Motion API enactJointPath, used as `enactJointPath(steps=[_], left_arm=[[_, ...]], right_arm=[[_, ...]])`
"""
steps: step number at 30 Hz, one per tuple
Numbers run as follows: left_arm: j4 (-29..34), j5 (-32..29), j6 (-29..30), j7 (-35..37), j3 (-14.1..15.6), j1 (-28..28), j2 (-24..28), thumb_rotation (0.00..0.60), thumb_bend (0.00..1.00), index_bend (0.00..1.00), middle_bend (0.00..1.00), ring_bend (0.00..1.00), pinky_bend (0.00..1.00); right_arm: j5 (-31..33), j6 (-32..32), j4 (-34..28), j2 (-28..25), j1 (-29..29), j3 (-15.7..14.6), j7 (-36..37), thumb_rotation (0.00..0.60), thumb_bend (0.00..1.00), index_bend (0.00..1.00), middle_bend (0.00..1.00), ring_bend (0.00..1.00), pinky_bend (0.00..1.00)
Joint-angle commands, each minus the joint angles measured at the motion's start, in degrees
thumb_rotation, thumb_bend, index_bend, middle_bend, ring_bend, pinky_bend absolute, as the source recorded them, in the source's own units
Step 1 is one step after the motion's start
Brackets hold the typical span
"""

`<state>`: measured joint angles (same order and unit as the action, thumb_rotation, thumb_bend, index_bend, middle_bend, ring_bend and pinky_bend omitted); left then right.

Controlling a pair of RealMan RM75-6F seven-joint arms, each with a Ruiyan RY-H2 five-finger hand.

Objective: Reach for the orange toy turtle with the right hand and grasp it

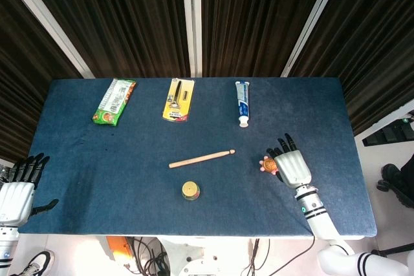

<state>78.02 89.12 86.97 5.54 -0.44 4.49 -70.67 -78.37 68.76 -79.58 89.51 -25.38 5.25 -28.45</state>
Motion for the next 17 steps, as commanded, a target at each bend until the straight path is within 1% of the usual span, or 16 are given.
enactJointPath(steps=[1, 5, 8, 10, 13, 15, 17], left_arm=[[0.4, 0.1, 0.2, -0.3, -0.1, 0.0, 0.2, 0.600, 0.06, 0.06, 0.00, 0.00, 0.00], [1.3, 0.2, 0.3, -1.0, -0.1, 0.0, 0.5, 0.600, 0.06, 0.06, 0.00, 0.00, 0.00], [2.4, 0.5, 0.4, -1.8, -0.1, 0.1, 0.9, 0.600, 0.06, 0.06, 0.00, 0.00, 0.00], [3.0, 0.5, 0.5, -2.3, -0.2, 0.1, 1.2, 0.600, 0.06, 0.06, 0.00, 0.00, 0.00], [3.5, 0.5, 0.6, -2.8, -0.3, 0.2, 1.5, 0.600, 0.06, 0.06, 0.00, 0.00, 0.00], [3.8, 0.7, 0.7, -3.1, -0.2, 0.2, 1.7, 0.600, 0.06, 0.06, 0.00, 0.00, 0.00], [4.0, 0.8, 1.0, -3.3, -0.2, 0.0, 1.8, 0.600, 0.06, 0.06, 0.00, 0.00, 0.00]], right_arm=[[-2.0, 5.1, -4.5, -3.6, 2.5, 0.1, 2.6, 0.600, 0.02, 0.00, 0.00, 0.00, 0.00], [-4.4, 11.1, -8.6, -8.6, 6.8, -1.5, 6.0, 0.600, 0.02, 0.00, 0.00, 0.00, 0.00], [-5.6, 15.6, -10.0, -12.5, 10.6, -3.0, 9.9, 0.600, 0.02, 0.00, 0.00, 0.00, 0.00], [-6.4, 18.1, -9.4, -14.7, 12.9, -3.9, 13.3, 0.600, 0.02, 0.00, 0.00, 0.00, 0.00], [-7.0, 20.4, -7.1, -16.4, 15.2, -4.5, 18.6, 0.600, 0.02, 0.00, 0.00, 0.00, 0.00], [-6.5, 20.8, -5.6, -16.8, 16.2, -4.4, 21.8, 0.600, 0.03, 0.00, 0.00, 0.00, 0.00], [-6.0, 20.6, -4.7, -16.7, 16.6, -4.1, 22.5, 0.600, 0.03, 0.00, 0.00, 0.00, 0.00]])
